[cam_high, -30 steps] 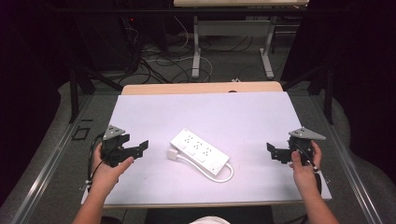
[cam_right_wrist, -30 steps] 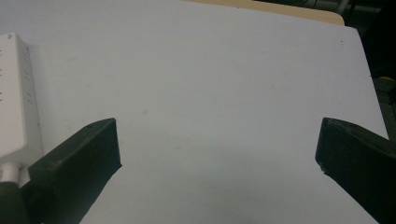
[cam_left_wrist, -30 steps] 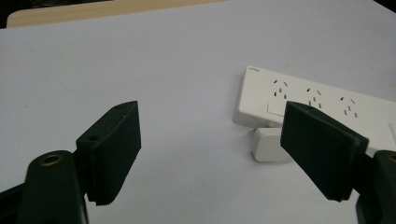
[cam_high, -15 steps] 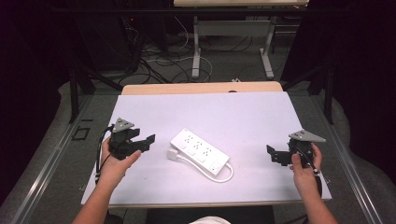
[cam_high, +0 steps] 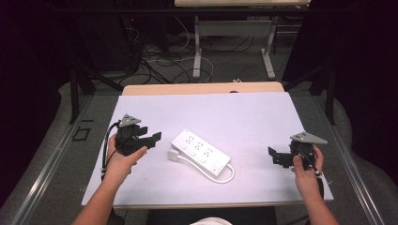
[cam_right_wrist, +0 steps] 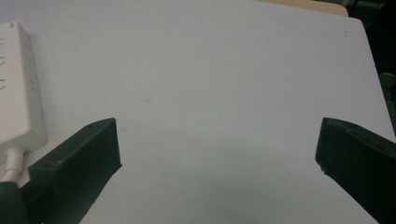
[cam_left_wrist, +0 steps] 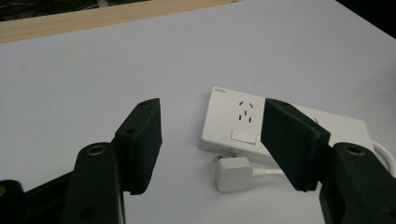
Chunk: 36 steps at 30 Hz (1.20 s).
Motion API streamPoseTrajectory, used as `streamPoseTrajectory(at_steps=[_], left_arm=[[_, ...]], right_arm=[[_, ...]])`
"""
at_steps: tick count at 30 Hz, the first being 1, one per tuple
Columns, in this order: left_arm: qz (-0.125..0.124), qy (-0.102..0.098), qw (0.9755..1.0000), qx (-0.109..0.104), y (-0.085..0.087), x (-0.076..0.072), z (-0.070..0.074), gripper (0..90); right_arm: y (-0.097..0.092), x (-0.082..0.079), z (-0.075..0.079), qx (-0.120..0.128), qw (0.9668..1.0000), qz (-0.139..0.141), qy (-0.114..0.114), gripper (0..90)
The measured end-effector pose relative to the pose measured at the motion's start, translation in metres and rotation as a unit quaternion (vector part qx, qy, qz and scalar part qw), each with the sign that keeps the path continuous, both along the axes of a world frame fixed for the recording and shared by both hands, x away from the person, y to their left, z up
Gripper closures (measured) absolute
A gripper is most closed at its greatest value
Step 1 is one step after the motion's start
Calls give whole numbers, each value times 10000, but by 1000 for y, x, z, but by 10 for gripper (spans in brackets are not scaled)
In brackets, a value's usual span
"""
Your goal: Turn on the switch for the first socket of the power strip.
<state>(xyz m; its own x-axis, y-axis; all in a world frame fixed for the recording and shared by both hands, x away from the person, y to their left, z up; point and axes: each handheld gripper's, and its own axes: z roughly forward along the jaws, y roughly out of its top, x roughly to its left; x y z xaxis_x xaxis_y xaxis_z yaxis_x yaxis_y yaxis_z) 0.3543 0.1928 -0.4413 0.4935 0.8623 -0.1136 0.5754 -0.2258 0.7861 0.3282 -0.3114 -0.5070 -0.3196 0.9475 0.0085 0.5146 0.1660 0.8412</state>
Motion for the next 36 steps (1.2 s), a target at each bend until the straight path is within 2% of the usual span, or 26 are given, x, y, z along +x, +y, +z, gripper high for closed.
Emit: streamPoseTrajectory(at_steps=[7,10,11,20,21,26,27,36], left_arm=[[-127,98,9998,93,-12,3,1,384],[-222,96,9995,195,-15,5,2,384],[-226,121,9996,141,-18,5,2,384],[-399,84,9989,211,-34,8,3,400],[-402,68,9990,156,-36,8,3,405],[-535,115,9984,141,-45,8,2,426],[-513,61,9986,144,-47,8,1,430],[-675,155,9976,79,-61,8,-5,476]], right_arm=[[2,0,-1,7,10000,-5,4,0],[2,1,-2,-20,10000,13,3,0],[2,1,-2,-14,10000,10,3,0],[1,1,-3,1,10000,34,49,0],[1,2,-4,-17,10000,39,39,0],[1,2,-4,-15,10000,41,53,0],[1,2,-4,-5,10000,40,59,0],[1,2,-5,31,10000,29,89,0]])
